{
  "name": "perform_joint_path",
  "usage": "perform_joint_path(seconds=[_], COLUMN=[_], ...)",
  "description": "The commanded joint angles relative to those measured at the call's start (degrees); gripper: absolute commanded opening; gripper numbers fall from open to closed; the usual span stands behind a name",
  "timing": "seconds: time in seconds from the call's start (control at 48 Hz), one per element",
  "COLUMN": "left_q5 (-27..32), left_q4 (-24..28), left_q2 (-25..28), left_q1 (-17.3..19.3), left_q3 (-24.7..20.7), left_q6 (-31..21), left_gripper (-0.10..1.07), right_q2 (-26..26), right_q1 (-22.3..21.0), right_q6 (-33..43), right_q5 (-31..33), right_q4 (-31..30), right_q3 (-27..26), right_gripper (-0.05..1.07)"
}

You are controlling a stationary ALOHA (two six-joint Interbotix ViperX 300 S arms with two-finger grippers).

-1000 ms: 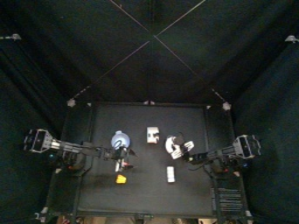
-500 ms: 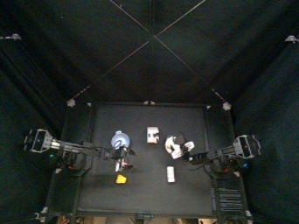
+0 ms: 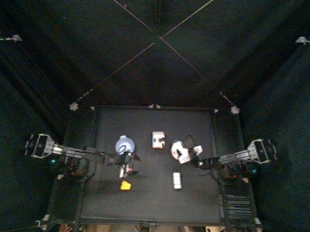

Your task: Put rice in pot

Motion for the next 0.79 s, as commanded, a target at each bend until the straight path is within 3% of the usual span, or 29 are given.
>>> perform_joint_path(seconds=[0.0, 0.771], left_q5=[-0.53, -0.53], left_q4=[0.09, 0.09], left_q2=[-0.35, -0.26], left_q1=[0.09, 0.09], left_q3=[-0.62, -0.44], left_q6=[-0.09, -0.09], left_gripper=[0.96, 0.96], right_q2=[-1.32, -1.41], right_q1=[0.44, 0.62], right_q6=[-0.09, -0.18], right_q5=[0.26, -0.79], right_q4=[-0.26, -0.18], right_q3=[-0.79, -1.14], right_gripper=[1.02, 1.02])
